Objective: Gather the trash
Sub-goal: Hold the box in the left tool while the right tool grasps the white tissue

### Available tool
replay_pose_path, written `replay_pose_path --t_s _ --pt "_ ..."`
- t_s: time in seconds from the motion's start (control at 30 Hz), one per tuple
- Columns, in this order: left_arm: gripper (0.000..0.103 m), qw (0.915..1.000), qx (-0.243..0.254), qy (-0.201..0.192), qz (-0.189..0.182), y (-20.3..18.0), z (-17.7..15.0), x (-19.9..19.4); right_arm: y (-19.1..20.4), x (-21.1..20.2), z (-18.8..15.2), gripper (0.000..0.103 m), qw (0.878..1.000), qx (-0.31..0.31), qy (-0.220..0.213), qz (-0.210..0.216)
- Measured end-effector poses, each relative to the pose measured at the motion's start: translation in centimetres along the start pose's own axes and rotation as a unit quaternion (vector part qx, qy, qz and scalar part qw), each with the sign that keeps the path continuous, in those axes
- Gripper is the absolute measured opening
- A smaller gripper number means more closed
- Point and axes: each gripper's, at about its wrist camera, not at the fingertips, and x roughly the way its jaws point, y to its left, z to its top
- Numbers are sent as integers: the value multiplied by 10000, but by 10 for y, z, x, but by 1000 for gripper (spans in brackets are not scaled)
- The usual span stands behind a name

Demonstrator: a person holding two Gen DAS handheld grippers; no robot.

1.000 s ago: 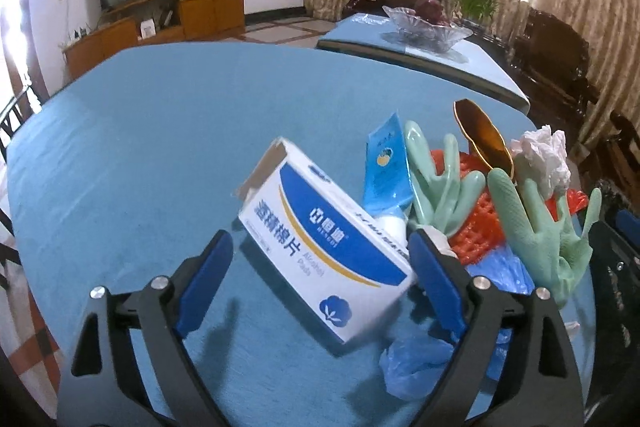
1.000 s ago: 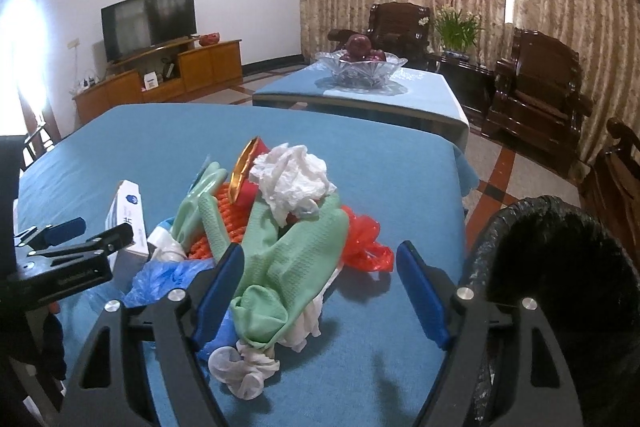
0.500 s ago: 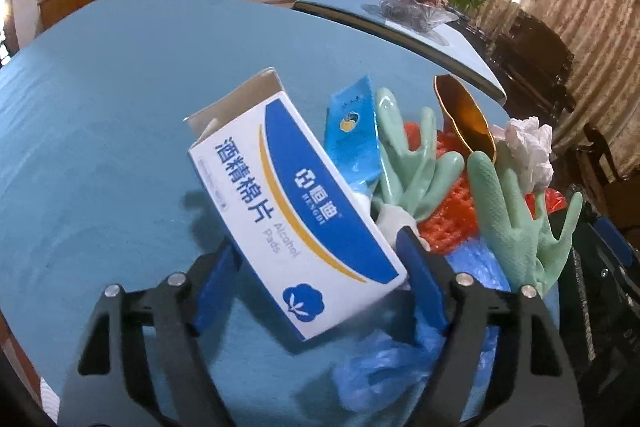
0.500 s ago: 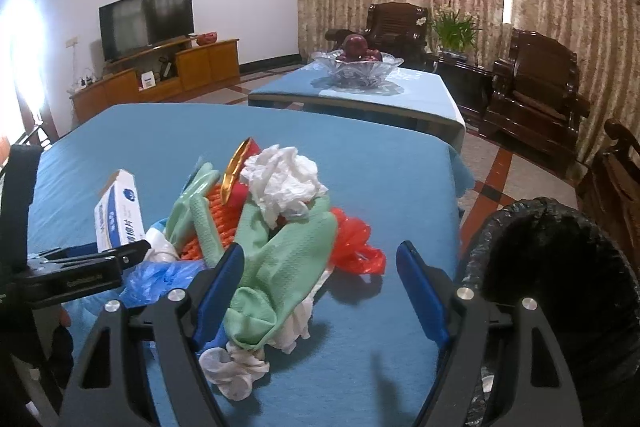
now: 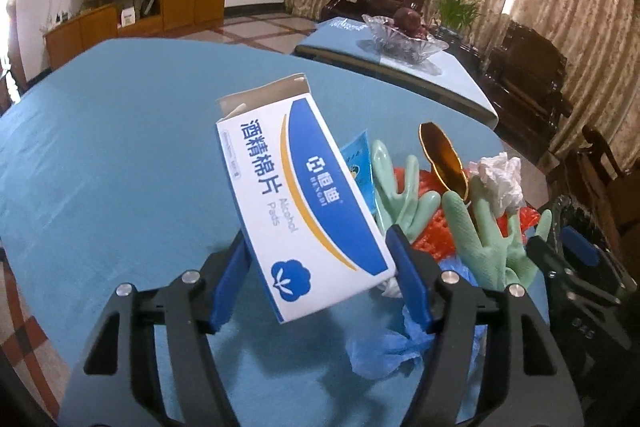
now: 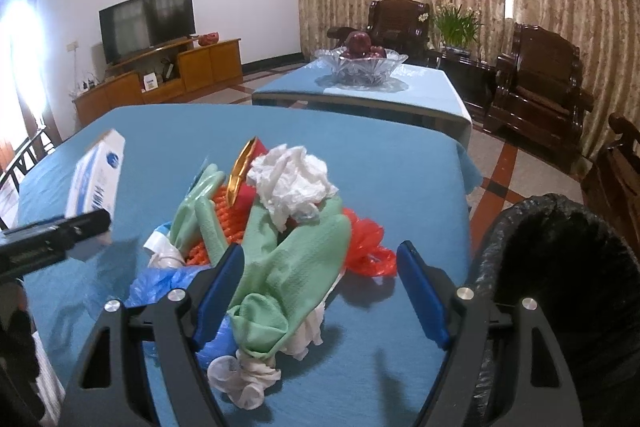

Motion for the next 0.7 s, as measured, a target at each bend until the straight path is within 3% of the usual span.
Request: replay_pose_path --t_s 0.27,0.5,0.63,0.7 --pt "64 9999 87 -131 29 -4 2 -7 2 0 14 76 9999 -52 -152 44" --pt "62 9994 158 -295 4 -5 18 5 8 28 36 72 9998 -113 -177 43" --pt "63 9997 215 -141 18 -1 24 14 9 40 37 72 10000 -45 -63 44" --pt "64 9999 96 126 -38 6 21 19 8 39 37 72 10000 -24 -57 69"
